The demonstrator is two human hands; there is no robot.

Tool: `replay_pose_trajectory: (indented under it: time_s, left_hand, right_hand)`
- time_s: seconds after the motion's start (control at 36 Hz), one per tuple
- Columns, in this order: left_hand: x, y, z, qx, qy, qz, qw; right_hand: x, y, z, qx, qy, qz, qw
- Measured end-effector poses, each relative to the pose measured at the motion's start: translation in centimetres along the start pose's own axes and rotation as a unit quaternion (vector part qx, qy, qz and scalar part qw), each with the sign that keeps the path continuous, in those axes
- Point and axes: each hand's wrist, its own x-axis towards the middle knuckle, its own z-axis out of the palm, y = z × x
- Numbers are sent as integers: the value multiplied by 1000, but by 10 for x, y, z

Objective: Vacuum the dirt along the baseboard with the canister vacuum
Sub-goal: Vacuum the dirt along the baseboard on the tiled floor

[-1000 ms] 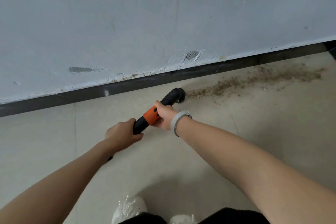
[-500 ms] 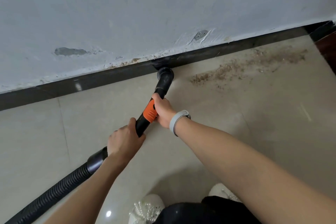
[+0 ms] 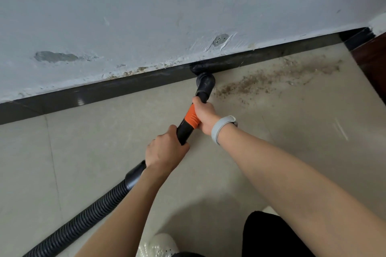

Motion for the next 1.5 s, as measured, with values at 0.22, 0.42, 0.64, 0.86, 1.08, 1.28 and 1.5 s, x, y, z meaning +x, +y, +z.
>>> replay_pose_trajectory:
  time_s: [0.22,0.42,0.64,0.86,1.08,1.28,1.5]
  left_hand:
    - [-1,-33,-14,-21,-13,-22,999]
    - [-10,-34,-8,-22,-58,3,998]
    - [3,-16,-5,1,-76,43,996]
    - [-12,-1,10,1,-30,23,999]
    - [-2,-19,-3,-10,-8,-13,1000]
    - [22,0,-10,-1,-50,28,998]
    - [8,23,6,11,-93,64,994]
  right_hand:
    - [-10,16,23,172,-95,51,979]
    - [-15,41,15,240,-76,53,966]
    - [-17,33,-11,288,-44,53,955]
    - [-16,31,-18,232,-27,44,971]
    - [-14,14,14,165,-63,12,984]
    - [-12,-3,-7,176,-26,8,984]
    - [-16,16,-38,223,42,33,973]
